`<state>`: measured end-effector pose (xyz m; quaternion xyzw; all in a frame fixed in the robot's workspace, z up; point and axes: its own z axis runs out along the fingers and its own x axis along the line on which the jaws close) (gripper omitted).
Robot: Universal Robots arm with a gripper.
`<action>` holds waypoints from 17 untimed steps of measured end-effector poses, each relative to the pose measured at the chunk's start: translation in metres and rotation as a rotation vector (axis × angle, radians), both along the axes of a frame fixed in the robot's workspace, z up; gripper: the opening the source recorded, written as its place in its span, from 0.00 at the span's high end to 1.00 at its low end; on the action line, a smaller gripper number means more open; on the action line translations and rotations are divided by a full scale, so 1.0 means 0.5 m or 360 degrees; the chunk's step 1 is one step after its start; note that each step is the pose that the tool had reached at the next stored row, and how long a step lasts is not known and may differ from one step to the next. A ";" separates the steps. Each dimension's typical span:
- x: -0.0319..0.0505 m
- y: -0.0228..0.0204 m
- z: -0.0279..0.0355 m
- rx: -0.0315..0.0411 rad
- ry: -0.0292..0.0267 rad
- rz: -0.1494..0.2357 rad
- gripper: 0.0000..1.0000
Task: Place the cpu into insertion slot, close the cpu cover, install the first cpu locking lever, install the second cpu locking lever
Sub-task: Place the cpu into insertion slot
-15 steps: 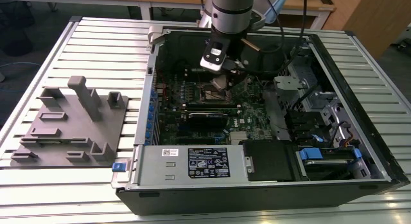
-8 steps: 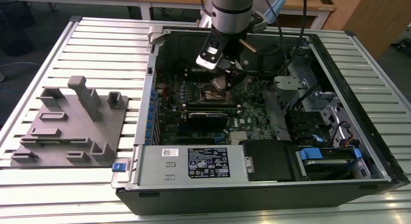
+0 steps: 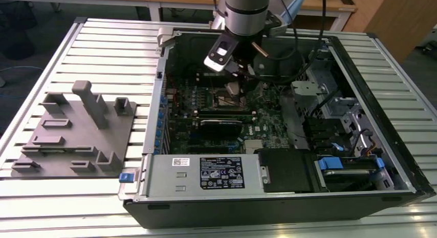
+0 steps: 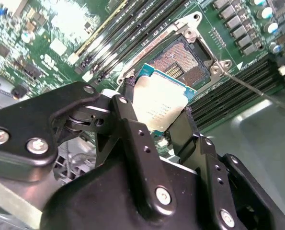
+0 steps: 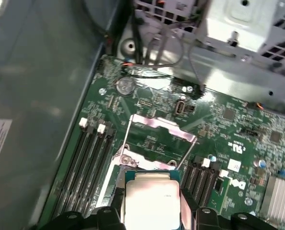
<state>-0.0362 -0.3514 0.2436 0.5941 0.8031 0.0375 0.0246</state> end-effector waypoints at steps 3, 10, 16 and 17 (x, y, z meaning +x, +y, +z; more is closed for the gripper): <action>0.000 0.0000 0.000 0.0000 0.00000 -0.0077 0.46; 0.000 0.0000 0.000 0.0000 0.00000 -0.0257 0.46; 0.000 0.0000 0.000 0.0000 0.00001 -0.0348 0.46; 0.000 0.0000 0.000 0.0000 0.00000 -0.0348 0.46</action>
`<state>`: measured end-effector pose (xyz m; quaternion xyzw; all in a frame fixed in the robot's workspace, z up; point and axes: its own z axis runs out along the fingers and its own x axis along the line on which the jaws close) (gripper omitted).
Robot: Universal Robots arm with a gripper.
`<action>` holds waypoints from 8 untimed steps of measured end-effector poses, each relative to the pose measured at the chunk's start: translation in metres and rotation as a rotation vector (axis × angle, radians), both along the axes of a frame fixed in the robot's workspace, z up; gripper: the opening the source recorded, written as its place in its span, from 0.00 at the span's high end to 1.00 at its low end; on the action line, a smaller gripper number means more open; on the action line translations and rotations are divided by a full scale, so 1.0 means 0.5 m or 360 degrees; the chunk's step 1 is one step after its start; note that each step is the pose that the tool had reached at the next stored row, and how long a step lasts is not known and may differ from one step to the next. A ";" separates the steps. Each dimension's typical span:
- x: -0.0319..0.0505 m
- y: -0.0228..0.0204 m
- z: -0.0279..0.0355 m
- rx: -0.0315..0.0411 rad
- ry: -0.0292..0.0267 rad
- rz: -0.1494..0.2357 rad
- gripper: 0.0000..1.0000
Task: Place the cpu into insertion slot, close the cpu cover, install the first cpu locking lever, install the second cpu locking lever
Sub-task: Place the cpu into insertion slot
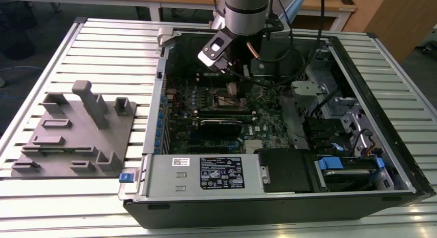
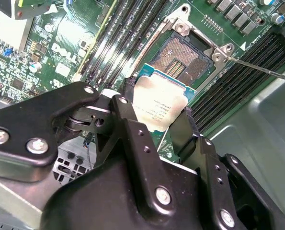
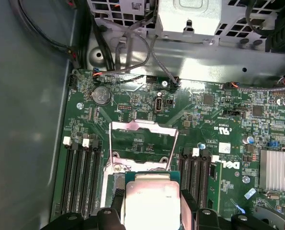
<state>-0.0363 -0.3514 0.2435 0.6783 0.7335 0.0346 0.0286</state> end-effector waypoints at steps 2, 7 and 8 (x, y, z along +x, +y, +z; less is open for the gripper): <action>0.000 0.0000 0.000 0.0000 0.00000 0.0000 0.46; 0.000 0.0000 0.000 0.0000 0.00001 0.0000 0.46; 0.000 0.0000 0.000 0.0000 0.00000 0.0000 0.46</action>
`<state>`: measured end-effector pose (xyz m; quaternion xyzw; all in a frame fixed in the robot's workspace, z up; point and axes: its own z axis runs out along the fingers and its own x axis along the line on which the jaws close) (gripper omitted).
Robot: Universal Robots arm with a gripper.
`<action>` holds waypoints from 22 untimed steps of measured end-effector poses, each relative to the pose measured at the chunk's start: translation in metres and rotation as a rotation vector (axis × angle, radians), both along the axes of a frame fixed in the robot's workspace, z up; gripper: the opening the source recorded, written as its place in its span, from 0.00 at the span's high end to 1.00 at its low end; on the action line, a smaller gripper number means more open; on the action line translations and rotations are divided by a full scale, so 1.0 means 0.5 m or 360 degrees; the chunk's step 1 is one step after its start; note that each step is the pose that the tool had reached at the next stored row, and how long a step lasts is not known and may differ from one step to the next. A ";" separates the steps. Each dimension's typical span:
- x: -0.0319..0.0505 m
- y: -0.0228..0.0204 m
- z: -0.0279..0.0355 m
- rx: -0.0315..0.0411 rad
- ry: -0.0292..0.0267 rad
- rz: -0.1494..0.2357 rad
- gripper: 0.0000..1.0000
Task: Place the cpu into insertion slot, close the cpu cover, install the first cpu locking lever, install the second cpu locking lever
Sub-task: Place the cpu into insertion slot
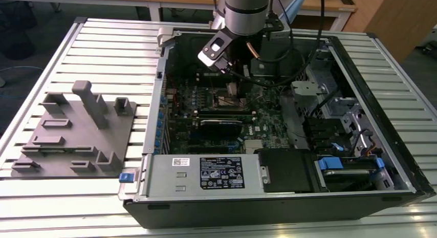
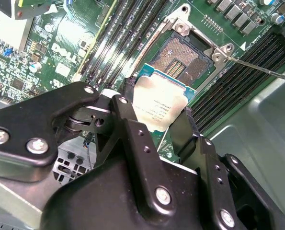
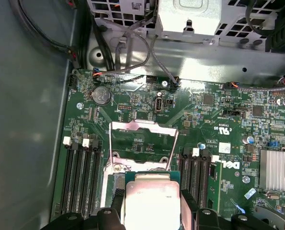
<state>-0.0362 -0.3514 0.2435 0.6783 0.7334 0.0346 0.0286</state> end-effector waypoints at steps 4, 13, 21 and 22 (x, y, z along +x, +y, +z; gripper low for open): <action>0.000 0.0000 0.000 0.0000 0.00001 -0.0004 0.46; 0.000 -0.0001 0.000 0.0000 0.00001 -0.0145 0.46; 0.000 0.0000 -0.001 0.0000 0.00000 -0.0147 0.46; 0.000 0.0000 -0.001 0.0000 0.00001 -0.0147 0.46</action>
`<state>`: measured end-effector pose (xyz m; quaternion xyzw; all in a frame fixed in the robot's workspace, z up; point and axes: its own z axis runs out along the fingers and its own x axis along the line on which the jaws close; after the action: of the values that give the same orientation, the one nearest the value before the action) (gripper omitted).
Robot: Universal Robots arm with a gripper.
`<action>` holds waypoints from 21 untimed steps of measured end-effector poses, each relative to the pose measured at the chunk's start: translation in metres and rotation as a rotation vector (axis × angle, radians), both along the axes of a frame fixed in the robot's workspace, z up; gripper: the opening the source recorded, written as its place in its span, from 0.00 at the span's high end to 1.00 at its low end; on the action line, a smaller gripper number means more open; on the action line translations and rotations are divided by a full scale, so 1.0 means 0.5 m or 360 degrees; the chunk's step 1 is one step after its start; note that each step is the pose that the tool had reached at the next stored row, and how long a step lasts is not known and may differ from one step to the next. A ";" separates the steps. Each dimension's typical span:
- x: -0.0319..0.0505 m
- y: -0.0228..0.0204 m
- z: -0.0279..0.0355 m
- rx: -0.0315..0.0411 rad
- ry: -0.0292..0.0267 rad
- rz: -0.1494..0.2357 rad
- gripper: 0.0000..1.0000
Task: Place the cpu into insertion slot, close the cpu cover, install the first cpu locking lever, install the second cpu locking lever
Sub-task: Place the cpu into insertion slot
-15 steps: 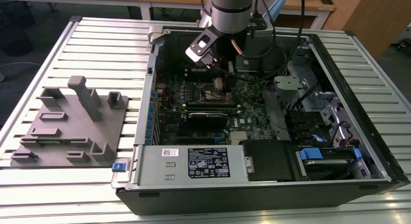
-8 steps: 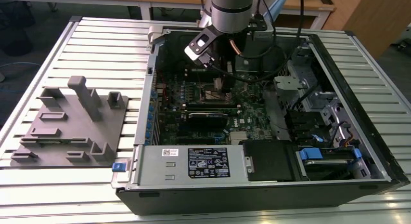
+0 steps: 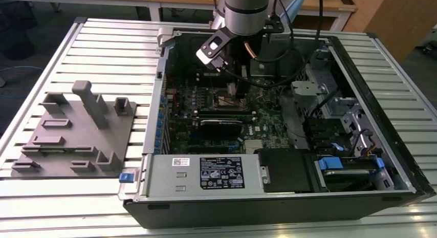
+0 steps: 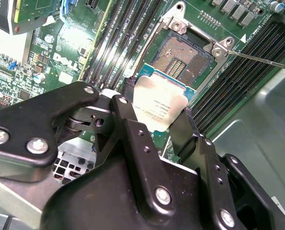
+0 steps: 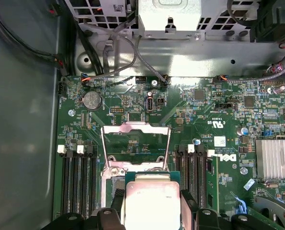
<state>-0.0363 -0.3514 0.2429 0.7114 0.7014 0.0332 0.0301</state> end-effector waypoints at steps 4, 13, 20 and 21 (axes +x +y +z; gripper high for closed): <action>0.000 0.0000 -0.001 0.0000 -0.00001 0.0000 0.46; -0.006 0.0021 -0.009 0.0003 0.00000 0.0069 0.46; -0.012 0.0093 -0.019 0.0003 0.00002 0.0082 0.46; -0.012 0.0093 -0.019 0.0003 0.00002 0.0082 0.46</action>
<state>-0.0425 -0.3467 0.2334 0.6930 0.7195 0.0346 0.0286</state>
